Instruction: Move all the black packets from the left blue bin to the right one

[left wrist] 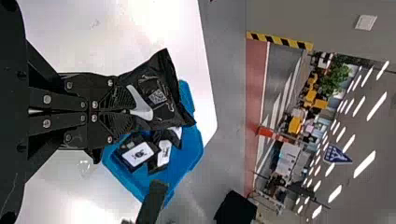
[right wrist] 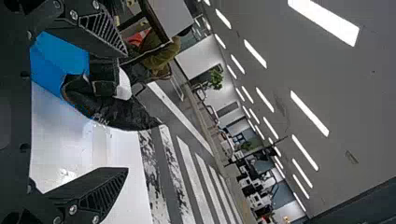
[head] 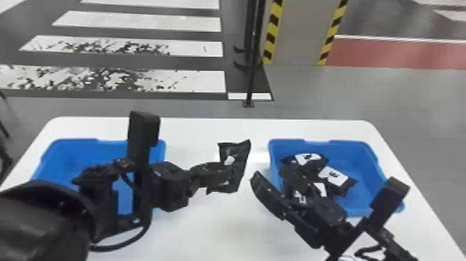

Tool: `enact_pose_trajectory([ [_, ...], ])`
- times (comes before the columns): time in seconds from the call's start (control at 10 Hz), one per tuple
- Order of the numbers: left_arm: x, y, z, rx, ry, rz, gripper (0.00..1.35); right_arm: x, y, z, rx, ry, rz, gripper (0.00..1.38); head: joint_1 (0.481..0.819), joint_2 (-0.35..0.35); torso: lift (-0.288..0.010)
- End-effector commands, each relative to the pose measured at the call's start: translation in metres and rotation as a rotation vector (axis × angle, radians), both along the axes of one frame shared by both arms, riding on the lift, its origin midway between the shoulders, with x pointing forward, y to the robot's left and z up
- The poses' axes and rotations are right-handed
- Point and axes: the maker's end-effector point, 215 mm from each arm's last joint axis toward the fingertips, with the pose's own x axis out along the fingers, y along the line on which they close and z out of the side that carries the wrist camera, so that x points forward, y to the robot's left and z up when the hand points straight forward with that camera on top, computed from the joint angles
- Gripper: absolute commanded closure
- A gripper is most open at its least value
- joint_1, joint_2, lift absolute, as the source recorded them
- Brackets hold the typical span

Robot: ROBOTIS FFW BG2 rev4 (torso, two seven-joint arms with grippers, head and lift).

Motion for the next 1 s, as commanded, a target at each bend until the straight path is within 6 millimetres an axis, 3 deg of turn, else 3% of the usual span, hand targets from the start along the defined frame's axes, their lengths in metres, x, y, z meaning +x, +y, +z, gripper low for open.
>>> enact_pose_trajectory([
  [0.0,-0.011,-0.025,0.006,-0.024,-0.001,-0.058,1.2,0.01,0.008,0.001,0.009,-0.006,0.022,0.16,0.695,-0.094,-0.14],
  [0.3,-0.028,-0.049,0.009,-0.064,0.019,-0.119,1.2,0.022,0.014,0.005,0.019,-0.017,0.036,0.2,0.695,-0.127,-0.14],
  [0.4,-0.032,-0.055,0.011,-0.072,0.022,-0.134,1.2,0.031,0.01,0.002,0.031,-0.014,0.019,0.46,0.695,-0.135,-0.14],
  [0.5,-0.035,-0.058,0.012,-0.079,0.026,-0.144,1.2,0.039,0.0,0.006,0.044,-0.027,-0.02,0.87,0.695,-0.146,-0.14],
  [0.7,-0.037,-0.06,0.012,-0.086,0.028,-0.148,1.2,0.044,-0.008,0.006,0.042,-0.032,-0.045,1.3,0.695,-0.175,-0.14],
  [0.9,-0.035,-0.058,0.015,-0.094,0.022,-0.144,1.2,0.042,-0.005,0.002,0.053,-0.014,-0.033,1.28,0.695,-0.181,-0.14],
])
